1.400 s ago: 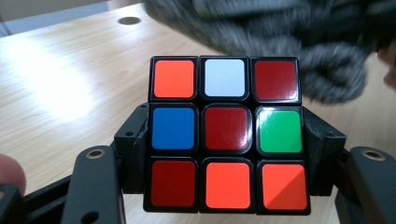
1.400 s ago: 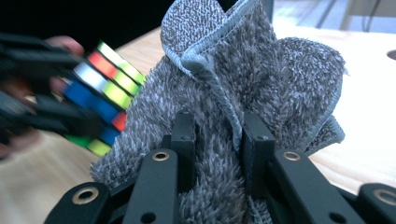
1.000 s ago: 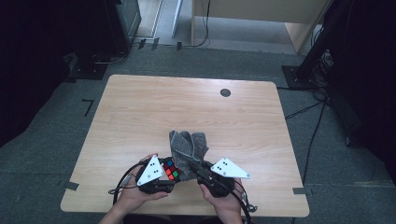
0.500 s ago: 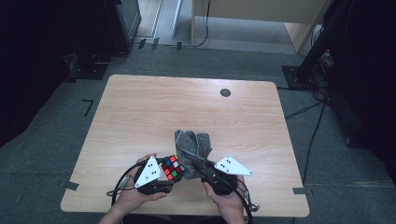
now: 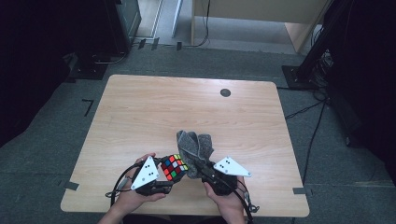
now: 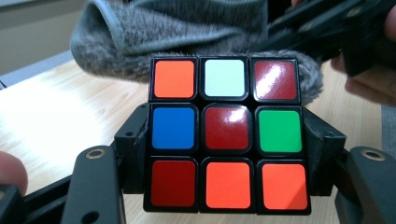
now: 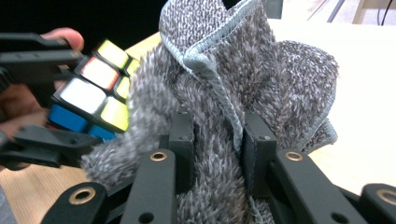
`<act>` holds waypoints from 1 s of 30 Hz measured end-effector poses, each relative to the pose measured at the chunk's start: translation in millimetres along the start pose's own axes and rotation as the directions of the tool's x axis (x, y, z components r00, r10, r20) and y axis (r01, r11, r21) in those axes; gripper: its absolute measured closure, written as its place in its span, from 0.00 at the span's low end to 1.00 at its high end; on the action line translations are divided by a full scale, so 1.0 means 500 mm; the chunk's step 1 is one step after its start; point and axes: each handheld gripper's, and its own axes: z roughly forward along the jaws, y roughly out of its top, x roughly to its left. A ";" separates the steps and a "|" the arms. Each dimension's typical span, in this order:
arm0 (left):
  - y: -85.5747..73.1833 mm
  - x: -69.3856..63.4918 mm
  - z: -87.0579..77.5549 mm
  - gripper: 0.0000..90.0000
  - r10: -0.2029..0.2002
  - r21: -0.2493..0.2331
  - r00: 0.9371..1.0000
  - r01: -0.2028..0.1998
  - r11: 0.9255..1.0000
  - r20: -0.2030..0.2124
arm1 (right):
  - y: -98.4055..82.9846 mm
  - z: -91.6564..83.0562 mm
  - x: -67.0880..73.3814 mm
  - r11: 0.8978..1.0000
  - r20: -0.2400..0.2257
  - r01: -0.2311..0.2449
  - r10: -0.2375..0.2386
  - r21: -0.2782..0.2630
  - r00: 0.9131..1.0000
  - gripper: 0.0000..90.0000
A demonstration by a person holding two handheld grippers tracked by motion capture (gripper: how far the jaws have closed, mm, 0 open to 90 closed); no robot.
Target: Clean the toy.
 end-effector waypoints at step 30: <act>0.008 -0.014 0.000 0.38 0.039 -0.004 0.999 -0.039 0.999 -0.002 | 0.024 -0.019 0.041 0.998 -0.109 -0.010 0.002 -0.064 0.994 0.78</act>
